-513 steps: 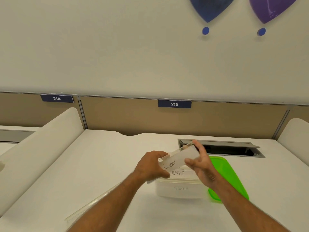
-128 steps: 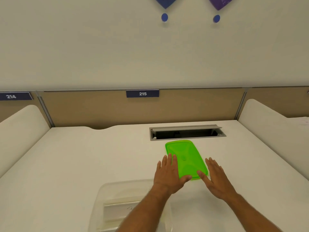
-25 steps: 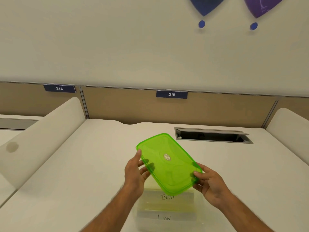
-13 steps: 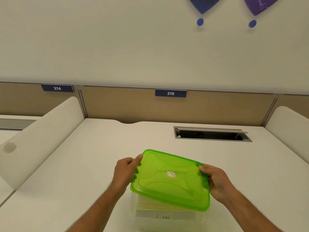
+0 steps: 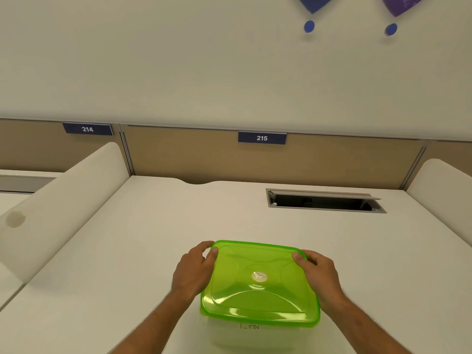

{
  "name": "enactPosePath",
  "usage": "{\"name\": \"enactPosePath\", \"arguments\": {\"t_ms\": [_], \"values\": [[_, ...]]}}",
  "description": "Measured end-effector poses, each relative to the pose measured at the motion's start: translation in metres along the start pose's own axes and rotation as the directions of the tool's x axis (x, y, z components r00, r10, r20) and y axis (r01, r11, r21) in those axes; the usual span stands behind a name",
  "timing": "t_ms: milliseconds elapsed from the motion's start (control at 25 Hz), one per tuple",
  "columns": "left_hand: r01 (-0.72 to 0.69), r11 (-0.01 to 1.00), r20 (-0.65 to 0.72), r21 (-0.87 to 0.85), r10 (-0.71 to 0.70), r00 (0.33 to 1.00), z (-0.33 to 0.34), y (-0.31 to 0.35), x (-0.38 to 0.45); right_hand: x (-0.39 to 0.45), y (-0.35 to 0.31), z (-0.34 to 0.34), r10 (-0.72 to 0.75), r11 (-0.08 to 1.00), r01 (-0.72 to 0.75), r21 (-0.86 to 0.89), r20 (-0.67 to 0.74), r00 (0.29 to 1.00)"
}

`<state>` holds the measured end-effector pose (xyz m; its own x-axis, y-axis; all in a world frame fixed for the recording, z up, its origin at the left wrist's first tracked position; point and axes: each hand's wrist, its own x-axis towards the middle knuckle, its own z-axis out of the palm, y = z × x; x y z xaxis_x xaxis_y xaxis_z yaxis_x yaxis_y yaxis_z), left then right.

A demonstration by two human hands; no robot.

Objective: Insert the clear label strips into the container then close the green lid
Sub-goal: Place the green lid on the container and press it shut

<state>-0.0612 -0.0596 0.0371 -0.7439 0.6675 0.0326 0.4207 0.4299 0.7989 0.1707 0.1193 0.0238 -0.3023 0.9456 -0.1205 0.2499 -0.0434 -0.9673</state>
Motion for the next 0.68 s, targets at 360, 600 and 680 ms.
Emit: {"name": "enactPosePath", "arguments": {"t_ms": [360, 600, 680], "values": [[0.017, 0.991, 0.006, 0.133, -0.018, 1.0, 0.005, -0.012, -0.007, -0.011, 0.004, 0.005, -0.002, 0.989, 0.009, -0.148, 0.048, 0.999], [0.026, 0.979, 0.017, 0.204, -0.03, 0.999, 0.008, -0.017, -0.009, -0.016, 0.008, 0.01, -0.029, 0.978, 0.035, -0.206, 0.031, 0.999], [0.029, 0.975, 0.022, 0.222, -0.034, 0.999, 0.009, -0.019, -0.01, -0.016, 0.009, 0.01, -0.056, 0.97, 0.059, -0.237, 0.021, 0.998]]}}
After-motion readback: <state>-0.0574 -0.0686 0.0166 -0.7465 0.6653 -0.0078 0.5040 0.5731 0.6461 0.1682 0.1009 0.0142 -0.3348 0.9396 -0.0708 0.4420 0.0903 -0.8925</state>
